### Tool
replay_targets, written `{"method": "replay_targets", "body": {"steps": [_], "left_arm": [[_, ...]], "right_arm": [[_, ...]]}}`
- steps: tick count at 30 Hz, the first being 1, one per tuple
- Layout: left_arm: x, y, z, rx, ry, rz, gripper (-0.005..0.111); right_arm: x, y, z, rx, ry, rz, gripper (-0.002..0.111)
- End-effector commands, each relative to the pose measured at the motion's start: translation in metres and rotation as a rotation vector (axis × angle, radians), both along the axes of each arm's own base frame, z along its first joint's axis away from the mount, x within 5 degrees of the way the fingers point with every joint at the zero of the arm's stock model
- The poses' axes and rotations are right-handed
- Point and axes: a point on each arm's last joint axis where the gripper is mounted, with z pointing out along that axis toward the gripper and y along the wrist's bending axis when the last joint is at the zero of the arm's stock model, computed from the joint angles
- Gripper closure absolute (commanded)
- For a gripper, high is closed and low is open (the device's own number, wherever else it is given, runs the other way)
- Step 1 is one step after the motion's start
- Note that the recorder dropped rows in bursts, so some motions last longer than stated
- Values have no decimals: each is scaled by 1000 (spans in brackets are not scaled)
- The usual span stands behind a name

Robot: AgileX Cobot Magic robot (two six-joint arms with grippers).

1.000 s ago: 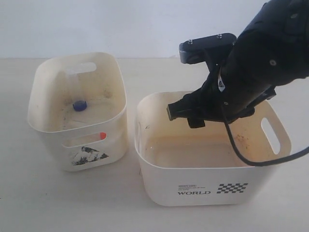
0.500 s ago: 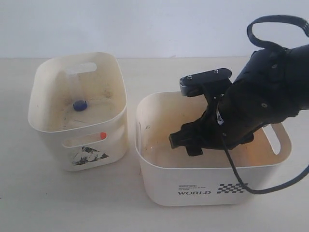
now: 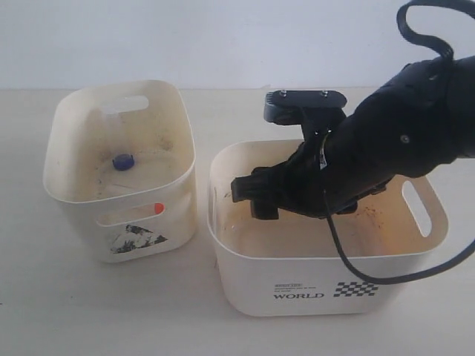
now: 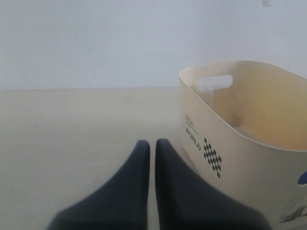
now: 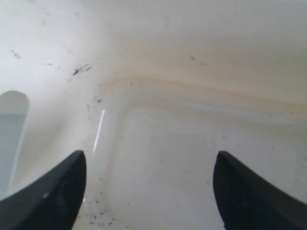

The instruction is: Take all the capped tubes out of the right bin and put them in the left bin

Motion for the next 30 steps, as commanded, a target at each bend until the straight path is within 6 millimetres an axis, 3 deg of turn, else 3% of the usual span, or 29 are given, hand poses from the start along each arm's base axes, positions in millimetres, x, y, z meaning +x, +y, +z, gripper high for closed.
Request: {"method": "replay_targets", "body": {"steps": [1, 19, 21, 25, 30], "left_arm": [[0, 0, 2, -16, -9, 1, 102], [0, 0, 2, -16, -9, 1, 102], [0, 0, 2, -16, -9, 1, 102], [0, 0, 2, -16, -9, 1, 102], [0, 0, 2, -16, -9, 1, 102]], "right_arm": [[0, 4, 5, 54, -21, 22, 39], [-2, 3, 4, 24, -1, 54, 39], [0, 4, 6, 41, -40, 56, 39], [3, 5, 35, 75, -137, 73, 39], [-4, -1, 37, 12, -97, 89, 39]]}}
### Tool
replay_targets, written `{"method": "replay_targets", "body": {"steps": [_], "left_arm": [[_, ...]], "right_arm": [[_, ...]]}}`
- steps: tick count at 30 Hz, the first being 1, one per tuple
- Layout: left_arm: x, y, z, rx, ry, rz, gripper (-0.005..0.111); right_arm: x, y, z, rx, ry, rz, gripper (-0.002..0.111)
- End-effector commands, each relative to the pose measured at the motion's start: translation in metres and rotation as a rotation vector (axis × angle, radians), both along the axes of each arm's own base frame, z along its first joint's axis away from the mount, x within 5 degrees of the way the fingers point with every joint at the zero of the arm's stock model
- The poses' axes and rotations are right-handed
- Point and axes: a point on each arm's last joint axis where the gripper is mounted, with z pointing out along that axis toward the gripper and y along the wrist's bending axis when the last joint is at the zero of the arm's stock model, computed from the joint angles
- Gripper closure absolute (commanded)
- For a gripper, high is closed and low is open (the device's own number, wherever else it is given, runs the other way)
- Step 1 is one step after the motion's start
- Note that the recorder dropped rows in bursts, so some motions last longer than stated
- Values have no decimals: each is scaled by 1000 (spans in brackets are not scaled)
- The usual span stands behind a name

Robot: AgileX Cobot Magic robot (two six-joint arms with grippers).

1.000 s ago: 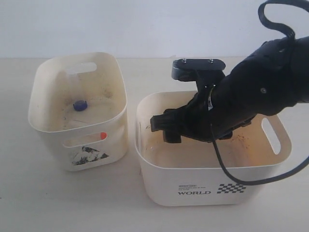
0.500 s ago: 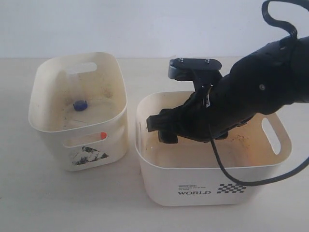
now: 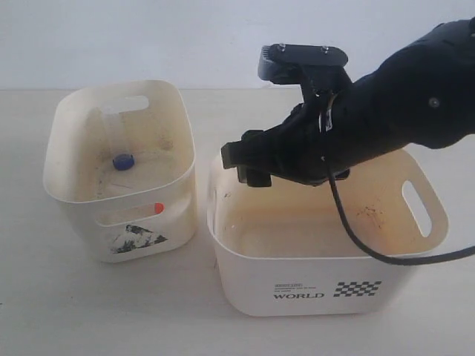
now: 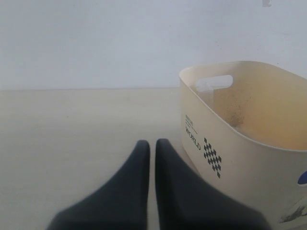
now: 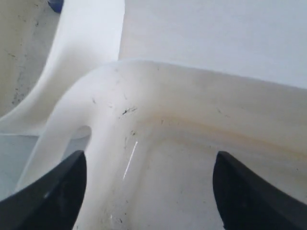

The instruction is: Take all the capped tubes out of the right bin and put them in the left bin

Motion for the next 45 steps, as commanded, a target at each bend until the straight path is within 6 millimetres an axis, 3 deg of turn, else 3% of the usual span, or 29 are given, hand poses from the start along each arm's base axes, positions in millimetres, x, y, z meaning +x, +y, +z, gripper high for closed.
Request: {"method": "replay_targets", "body": {"steps": [1, 45], "left_arm": [[0, 0, 2, -16, -9, 1, 102], [0, 0, 1, -13, -2, 1, 102]], "right_arm": [[-6, -6, -1, -84, 58, 18, 39], [-5, -14, -3, -177, 50, -5, 39]]}}
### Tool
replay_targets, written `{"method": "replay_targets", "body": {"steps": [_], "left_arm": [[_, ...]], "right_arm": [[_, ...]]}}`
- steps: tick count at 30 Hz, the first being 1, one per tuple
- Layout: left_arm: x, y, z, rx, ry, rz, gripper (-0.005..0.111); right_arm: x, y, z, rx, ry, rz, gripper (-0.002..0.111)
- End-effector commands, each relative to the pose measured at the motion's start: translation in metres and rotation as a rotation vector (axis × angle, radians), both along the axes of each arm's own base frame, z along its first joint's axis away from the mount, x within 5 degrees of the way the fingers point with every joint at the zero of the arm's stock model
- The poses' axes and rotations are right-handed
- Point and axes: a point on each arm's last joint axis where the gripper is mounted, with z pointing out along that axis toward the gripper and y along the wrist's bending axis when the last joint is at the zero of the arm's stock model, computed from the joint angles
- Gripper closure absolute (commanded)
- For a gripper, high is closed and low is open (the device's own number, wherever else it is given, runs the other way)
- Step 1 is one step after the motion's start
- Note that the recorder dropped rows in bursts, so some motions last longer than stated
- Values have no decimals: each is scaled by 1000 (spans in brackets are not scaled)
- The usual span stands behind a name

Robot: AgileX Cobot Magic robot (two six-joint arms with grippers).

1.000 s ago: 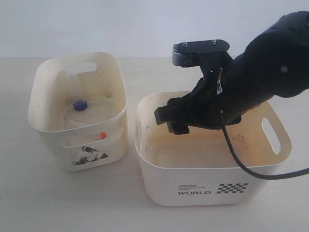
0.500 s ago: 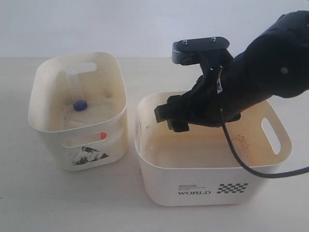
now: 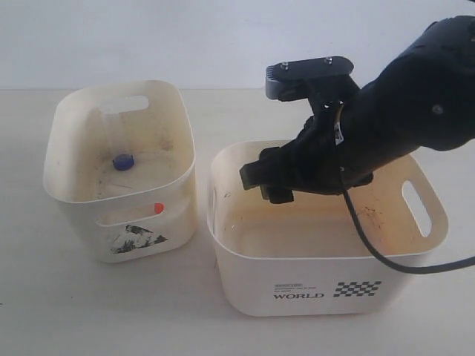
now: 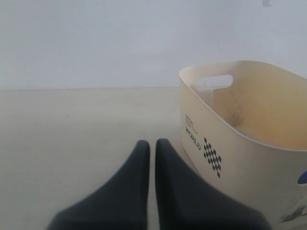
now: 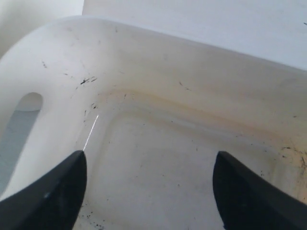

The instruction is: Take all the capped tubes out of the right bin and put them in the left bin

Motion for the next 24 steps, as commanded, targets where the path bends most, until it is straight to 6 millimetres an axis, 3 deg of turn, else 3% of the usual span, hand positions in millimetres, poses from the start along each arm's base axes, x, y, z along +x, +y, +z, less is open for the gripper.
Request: {"method": "replay_targets", "body": {"steps": [1, 12, 24], "left_arm": [[0, 0, 1, -13, -2, 1, 102], [0, 0, 1, -13, -2, 1, 102], [0, 0, 1, -13, -2, 1, 102]], "right_arm": [[-2, -7, 1, -57, 17, -34, 39], [-2, -18, -11, -200, 118, -130, 39], [34, -4, -3, -416, 272, -212, 39]]}}
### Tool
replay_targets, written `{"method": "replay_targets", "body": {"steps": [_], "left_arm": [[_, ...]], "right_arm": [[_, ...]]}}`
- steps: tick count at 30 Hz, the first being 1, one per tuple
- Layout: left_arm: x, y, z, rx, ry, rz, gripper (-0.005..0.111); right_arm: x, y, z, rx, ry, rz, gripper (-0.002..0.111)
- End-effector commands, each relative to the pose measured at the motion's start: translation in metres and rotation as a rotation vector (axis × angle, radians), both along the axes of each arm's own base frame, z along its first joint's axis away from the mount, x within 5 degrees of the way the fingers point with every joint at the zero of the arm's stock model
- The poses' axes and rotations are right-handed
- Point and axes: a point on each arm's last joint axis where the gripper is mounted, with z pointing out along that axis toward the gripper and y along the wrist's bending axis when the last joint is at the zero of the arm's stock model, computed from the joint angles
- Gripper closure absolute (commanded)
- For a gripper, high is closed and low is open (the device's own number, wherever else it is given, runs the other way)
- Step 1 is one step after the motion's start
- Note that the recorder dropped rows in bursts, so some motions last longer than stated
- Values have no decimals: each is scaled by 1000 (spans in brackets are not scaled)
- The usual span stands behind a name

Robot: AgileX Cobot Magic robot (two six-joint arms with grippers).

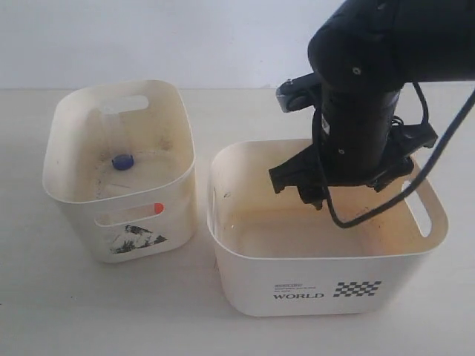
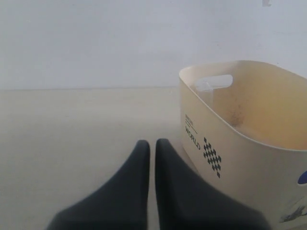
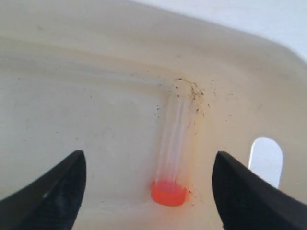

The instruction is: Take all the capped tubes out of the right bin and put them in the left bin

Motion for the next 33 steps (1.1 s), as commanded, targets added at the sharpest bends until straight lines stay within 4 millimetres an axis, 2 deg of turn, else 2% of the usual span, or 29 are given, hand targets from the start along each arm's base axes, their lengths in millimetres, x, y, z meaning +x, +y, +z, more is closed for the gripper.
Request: {"method": "replay_targets", "body": {"steps": [1, 4, 7, 9, 22, 33], "left_arm": [[0, 0, 1, -13, -2, 1, 102], [0, 0, 1, -13, -2, 1, 102], [0, 0, 1, -13, -2, 1, 102], [0, 0, 1, -13, -2, 1, 102], [0, 0, 1, -13, -2, 1, 102], [0, 0, 1, -13, -5, 1, 102]], "right_arm": [[9, 3, -7, -66, 52, -36, 39], [9, 1, -23, -147, 147, -77, 39], [13, 3, -42, -186, 180, -89, 39], [14, 3, -47, -189, 183, -125, 39], [20, 3, -71, -256, 186, -180, 39], [23, 4, -72, -246, 159, -190, 39]]}}
